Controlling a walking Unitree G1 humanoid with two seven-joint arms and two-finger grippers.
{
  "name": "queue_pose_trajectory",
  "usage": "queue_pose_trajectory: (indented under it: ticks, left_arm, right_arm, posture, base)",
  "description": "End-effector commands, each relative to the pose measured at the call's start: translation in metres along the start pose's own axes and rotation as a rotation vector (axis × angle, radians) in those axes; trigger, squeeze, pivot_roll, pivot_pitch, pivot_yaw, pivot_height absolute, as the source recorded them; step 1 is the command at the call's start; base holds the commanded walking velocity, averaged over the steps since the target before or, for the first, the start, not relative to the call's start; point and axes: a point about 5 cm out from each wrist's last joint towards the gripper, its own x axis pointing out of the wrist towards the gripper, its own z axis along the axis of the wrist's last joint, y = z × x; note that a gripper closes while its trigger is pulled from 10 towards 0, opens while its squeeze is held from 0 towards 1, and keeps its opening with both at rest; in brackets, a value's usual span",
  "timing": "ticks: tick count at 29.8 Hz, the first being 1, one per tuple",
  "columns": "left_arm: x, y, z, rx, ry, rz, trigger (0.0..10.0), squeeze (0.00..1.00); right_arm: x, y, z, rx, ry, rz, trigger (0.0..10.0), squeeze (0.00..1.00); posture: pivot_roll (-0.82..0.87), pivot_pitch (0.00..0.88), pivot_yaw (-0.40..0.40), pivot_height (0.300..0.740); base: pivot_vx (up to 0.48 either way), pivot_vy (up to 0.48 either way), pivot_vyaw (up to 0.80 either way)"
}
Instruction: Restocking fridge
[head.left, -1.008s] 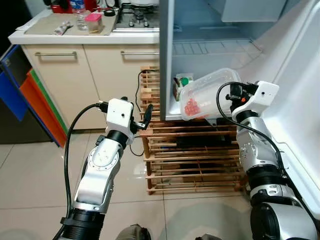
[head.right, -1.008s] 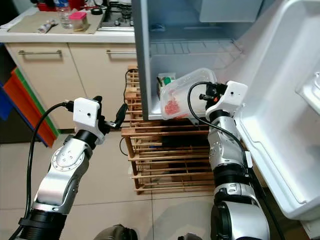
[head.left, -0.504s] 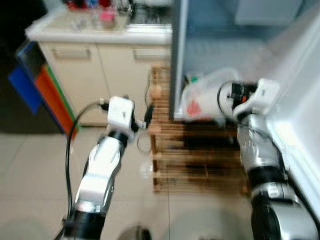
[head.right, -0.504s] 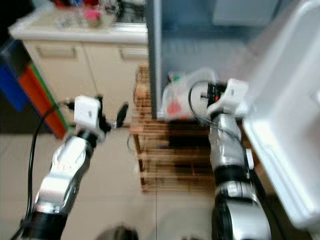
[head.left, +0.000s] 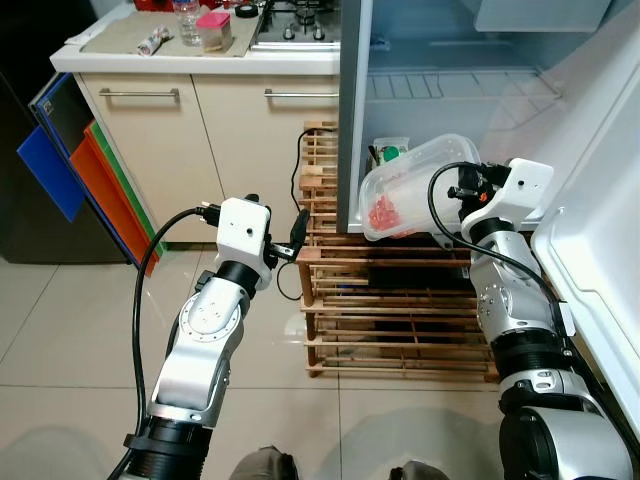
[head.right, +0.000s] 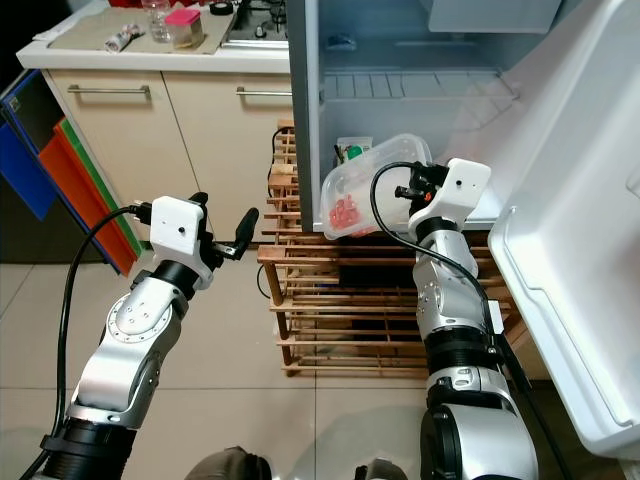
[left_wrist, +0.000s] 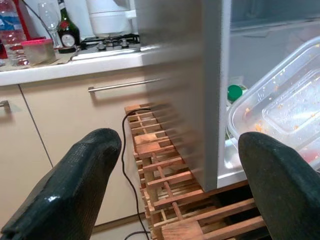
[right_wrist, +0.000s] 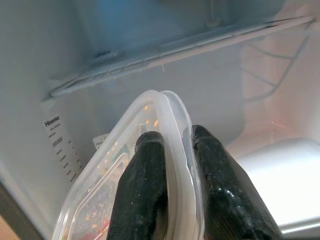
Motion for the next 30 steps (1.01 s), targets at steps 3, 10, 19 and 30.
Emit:
queue_pose_trajectory:
  ticks: [3, 10, 19, 30]
  left_arm:
    - [0.000, 0.004, -0.001, 0.017, 0.007, 0.016, 10.0, 0.00]
    - [0.001, 0.000, 0.001, 0.036, -0.003, -0.004, 10.0, 0.00]
    - [0.001, -0.003, 0.009, 0.030, -0.042, -0.032, 10.0, 0.00]
    - [0.001, -0.003, 0.010, 0.012, -0.044, -0.029, 10.0, 0.00]
  right_arm:
    - [0.000, 0.003, 0.012, -0.049, -0.065, 0.002, 0.0, 0.00]
    - [-0.003, 0.010, 0.017, -0.085, -0.104, 0.023, 0.0, 0.00]
    - [-0.005, 0.008, 0.016, -0.094, -0.109, 0.009, 0.0, 0.00]
    - [-0.005, -0.003, 0.022, -0.114, -0.125, -0.050, 0.0, 0.00]
  posture:
    - [0.03, 0.000, 0.020, 0.715]
    - [0.02, 0.000, 0.023, 0.715]
    - [0.02, 0.000, 0.021, 0.715]
    - [0.02, 0.000, 0.022, 0.715]
  base:
    - [0.000, 0.000, 0.16]
    - [0.000, 0.000, 0.00]
    - [0.000, -0.245, 0.00]
    - [0.000, -0.040, 0.00]
